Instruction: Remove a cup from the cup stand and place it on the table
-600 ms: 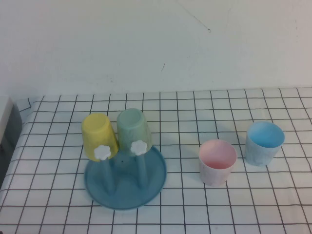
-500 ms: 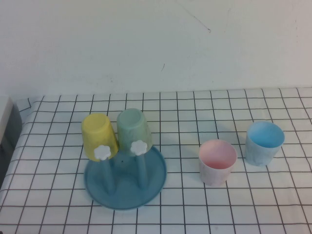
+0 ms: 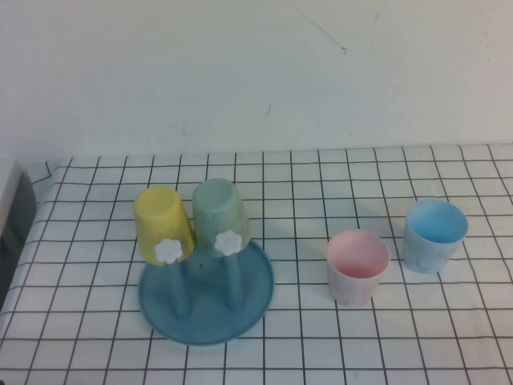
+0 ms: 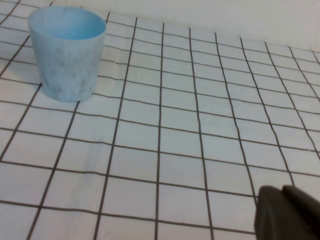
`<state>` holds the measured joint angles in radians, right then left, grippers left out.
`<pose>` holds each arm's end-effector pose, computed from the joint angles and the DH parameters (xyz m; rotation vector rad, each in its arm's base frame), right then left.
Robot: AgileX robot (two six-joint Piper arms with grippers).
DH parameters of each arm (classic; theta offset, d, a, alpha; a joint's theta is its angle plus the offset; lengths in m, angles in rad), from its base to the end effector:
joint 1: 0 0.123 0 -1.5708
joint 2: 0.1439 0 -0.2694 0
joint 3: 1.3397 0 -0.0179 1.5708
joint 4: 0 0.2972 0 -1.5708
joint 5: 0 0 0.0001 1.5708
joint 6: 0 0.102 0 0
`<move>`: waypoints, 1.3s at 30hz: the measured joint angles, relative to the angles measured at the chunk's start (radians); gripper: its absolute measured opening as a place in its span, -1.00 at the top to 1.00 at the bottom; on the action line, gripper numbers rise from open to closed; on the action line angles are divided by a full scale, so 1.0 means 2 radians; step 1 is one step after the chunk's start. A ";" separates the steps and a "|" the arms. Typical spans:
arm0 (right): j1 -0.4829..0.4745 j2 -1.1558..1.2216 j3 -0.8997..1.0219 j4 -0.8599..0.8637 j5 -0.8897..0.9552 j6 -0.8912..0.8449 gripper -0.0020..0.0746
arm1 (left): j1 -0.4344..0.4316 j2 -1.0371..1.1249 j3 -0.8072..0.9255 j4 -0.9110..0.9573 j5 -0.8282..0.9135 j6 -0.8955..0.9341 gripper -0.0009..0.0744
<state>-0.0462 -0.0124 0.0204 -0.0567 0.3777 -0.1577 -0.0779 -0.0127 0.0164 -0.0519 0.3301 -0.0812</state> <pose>0.1250 -0.0079 0.1696 -0.1392 1.8681 -0.1966 0.1260 -0.0116 0.1759 -0.0358 1.8196 -0.1627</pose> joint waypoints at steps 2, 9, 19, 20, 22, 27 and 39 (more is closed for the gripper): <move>0.000 0.000 0.000 0.000 0.000 0.000 0.95 | 0.000 0.000 0.000 0.000 0.000 0.000 0.98; 0.000 0.000 0.000 0.000 0.000 0.000 0.95 | 0.000 0.000 0.000 0.000 0.000 0.000 0.98; 0.000 0.000 0.000 0.000 0.000 0.000 0.95 | 0.000 0.000 0.000 0.000 0.000 0.000 0.98; 0.000 0.000 0.000 0.000 0.000 0.000 0.95 | 0.000 0.000 0.000 0.000 0.000 0.000 0.98; 0.000 0.000 0.000 0.000 -0.001 0.000 0.95 | 0.000 0.000 0.000 0.000 0.000 0.000 0.98; 0.000 0.000 0.003 0.000 -0.052 0.000 0.95 | 0.000 0.000 0.003 0.003 -0.043 0.000 0.98; 0.000 0.000 0.003 0.000 -0.385 -0.003 0.95 | 0.000 0.000 0.003 0.003 -0.333 0.000 0.98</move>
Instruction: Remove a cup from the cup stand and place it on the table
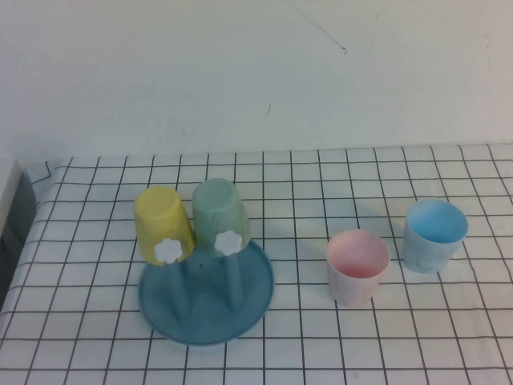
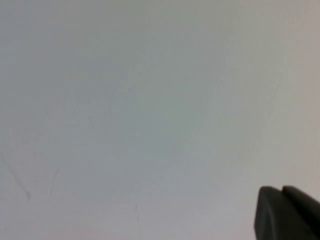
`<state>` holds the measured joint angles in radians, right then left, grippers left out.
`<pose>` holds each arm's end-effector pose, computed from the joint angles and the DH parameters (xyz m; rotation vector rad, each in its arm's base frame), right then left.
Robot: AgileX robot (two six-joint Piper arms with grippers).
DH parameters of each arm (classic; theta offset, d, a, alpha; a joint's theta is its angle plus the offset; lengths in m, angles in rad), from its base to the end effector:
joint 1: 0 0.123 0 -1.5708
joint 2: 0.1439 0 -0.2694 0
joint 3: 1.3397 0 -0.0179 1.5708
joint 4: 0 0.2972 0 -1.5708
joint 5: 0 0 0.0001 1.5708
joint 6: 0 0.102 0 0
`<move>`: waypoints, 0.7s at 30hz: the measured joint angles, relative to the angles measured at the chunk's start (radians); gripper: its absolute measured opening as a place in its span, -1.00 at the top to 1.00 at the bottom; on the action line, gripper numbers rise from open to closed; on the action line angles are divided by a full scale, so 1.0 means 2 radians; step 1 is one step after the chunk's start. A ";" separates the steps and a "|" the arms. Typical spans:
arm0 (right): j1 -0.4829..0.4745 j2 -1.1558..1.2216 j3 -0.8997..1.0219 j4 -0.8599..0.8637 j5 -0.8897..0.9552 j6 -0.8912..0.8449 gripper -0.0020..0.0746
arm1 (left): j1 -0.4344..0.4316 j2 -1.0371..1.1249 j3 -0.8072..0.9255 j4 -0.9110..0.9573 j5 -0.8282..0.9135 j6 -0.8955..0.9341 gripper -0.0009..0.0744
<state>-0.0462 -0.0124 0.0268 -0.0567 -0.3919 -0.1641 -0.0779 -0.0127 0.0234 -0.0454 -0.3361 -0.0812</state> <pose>0.1192 -0.0033 0.2434 -0.1137 1.1036 -0.2233 0.1211 -0.0079 0.2396 -0.0400 1.1595 -0.1702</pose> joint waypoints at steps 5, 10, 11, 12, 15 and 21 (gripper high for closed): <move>0.000 0.000 0.000 0.000 -0.081 -0.001 0.95 | 0.000 0.000 0.000 0.000 -0.068 0.000 0.98; 0.000 0.000 0.000 0.000 -0.093 -0.005 0.95 | 0.000 0.000 0.000 0.000 -0.115 0.000 0.98; 0.000 0.000 0.000 0.000 -0.092 -0.005 0.95 | 0.000 0.000 0.000 0.000 -0.121 0.000 0.98; 0.000 0.000 0.000 0.000 -0.090 -0.006 0.95 | 0.000 0.000 0.000 -0.001 -0.126 0.000 0.98; 0.000 0.000 0.000 0.000 -0.083 -0.007 0.95 | 0.000 0.000 0.000 -0.014 -0.132 0.000 0.98; 0.000 0.000 -0.034 0.000 0.055 -0.006 0.95 | 0.000 -0.001 -0.047 -0.017 -0.023 -0.024 0.98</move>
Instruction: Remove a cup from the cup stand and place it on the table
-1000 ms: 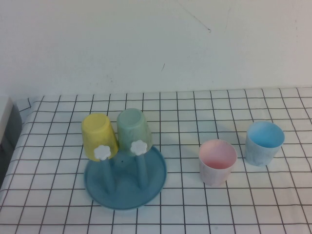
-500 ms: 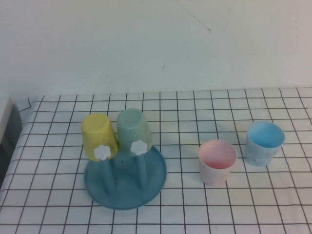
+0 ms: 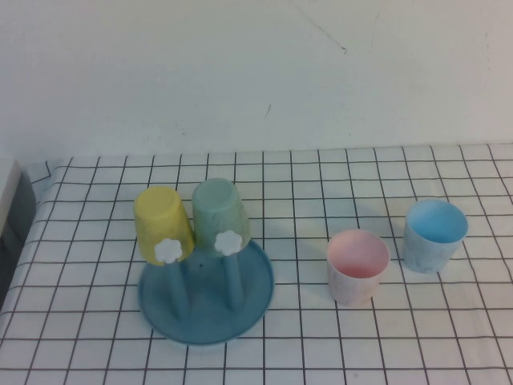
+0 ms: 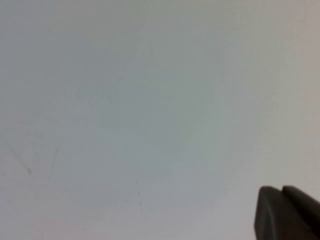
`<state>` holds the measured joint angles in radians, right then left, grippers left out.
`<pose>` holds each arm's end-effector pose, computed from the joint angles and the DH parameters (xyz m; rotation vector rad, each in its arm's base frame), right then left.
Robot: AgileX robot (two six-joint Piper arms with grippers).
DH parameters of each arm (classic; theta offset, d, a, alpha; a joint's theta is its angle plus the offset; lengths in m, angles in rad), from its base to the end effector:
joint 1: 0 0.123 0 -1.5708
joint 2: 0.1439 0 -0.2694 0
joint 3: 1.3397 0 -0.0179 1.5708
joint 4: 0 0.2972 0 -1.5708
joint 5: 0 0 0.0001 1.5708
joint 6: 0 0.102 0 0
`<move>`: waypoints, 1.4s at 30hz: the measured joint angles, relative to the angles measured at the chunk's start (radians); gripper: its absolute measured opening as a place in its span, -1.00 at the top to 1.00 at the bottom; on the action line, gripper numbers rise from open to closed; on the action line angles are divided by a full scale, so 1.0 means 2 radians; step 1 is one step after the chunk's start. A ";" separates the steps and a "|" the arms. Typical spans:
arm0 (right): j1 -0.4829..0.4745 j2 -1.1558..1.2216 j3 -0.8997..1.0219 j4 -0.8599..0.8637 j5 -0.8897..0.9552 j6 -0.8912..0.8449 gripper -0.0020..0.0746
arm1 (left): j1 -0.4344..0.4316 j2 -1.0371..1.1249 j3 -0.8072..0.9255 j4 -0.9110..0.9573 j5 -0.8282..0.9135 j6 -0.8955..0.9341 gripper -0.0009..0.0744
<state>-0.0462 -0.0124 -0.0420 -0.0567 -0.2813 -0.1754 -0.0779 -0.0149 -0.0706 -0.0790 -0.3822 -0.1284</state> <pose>0.1176 -0.0038 0.2597 -0.1195 1.1452 -0.2360 0.1092 -0.0055 0.2799 -0.0900 1.0160 -0.2401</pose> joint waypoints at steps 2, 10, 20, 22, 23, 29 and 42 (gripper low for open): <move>0.000 0.000 -0.036 0.000 0.082 0.018 0.95 | 0.000 0.000 -0.040 0.000 0.095 -0.001 0.98; 0.000 0.034 -0.147 0.006 0.263 0.059 0.95 | 0.000 0.090 -0.174 0.000 0.360 0.001 0.98; 0.000 0.154 -0.150 0.042 0.353 -0.020 0.95 | 0.000 0.327 -0.301 -0.049 0.520 0.061 0.98; 0.000 0.174 -0.150 0.066 0.375 -0.068 0.95 | 0.000 0.370 -0.325 -0.073 0.541 0.103 0.98; 0.000 0.185 -0.150 0.083 0.389 -0.102 0.95 | 0.000 0.392 -0.340 -0.085 0.554 0.122 0.98; 0.000 0.221 -0.150 0.171 0.408 -0.220 0.95 | 0.000 0.506 -0.429 -0.138 0.574 0.161 0.98; 0.000 0.238 -0.140 0.233 0.403 -0.270 0.95 | -0.065 0.711 -0.644 -0.142 0.692 0.184 0.40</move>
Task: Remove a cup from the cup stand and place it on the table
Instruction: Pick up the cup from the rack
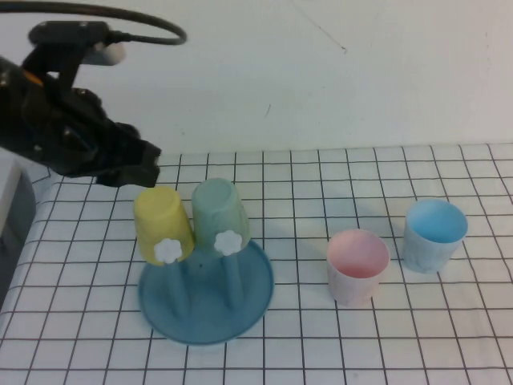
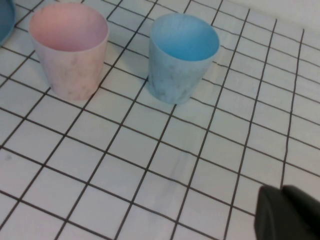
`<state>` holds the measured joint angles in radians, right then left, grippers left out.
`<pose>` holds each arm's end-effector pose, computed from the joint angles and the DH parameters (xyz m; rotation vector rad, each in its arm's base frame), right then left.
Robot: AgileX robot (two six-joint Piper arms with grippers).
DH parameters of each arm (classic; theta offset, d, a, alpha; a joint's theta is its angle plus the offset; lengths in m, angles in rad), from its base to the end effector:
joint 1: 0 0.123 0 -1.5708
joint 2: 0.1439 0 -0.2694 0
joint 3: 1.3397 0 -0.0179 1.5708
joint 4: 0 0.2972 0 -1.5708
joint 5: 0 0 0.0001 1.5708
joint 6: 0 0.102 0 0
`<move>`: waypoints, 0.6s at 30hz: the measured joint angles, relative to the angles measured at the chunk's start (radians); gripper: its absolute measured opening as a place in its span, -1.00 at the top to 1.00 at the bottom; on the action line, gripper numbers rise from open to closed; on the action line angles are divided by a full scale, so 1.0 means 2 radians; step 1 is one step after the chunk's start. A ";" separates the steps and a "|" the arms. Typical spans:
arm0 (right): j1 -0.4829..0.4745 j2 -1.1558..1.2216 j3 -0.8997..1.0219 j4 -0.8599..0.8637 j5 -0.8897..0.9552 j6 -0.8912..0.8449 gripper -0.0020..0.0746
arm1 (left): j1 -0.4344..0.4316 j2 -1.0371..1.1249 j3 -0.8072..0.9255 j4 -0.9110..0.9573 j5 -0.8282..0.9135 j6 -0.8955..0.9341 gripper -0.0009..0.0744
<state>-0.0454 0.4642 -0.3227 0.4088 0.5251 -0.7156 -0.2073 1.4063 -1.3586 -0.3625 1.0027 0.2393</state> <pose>0.1629 0.0130 0.2269 -0.4434 2.0545 -0.0298 0.3349 -0.1016 0.3437 0.4305 2.4609 -0.4500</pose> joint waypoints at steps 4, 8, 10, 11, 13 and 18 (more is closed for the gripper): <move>0.000 0.000 0.000 0.004 -0.002 -0.002 0.95 | -0.017 0.054 -0.046 -0.001 0.016 0.001 -0.28; 0.000 0.000 0.000 0.006 -0.002 -0.004 0.95 | -0.021 0.096 -0.082 -0.020 0.037 0.009 -0.63; 0.000 0.000 0.000 0.007 -0.002 -0.004 0.95 | -0.029 0.118 -0.099 -0.020 0.044 0.011 -0.69; 0.000 0.000 0.000 0.008 -0.002 -0.004 0.95 | -0.034 0.127 -0.106 -0.020 0.047 0.012 -0.70; 0.000 0.000 0.000 0.009 -0.002 -0.004 0.95 | -0.043 0.146 -0.120 -0.018 0.048 0.012 -0.71; 0.000 0.000 0.000 0.010 -0.002 -0.005 0.95 | -0.072 0.185 -0.158 0.024 0.048 0.014 -0.72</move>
<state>-0.0454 0.4642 -0.3227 0.4295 0.5213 -0.7257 -0.3510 1.7770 -1.6754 -0.3147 1.0981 0.2682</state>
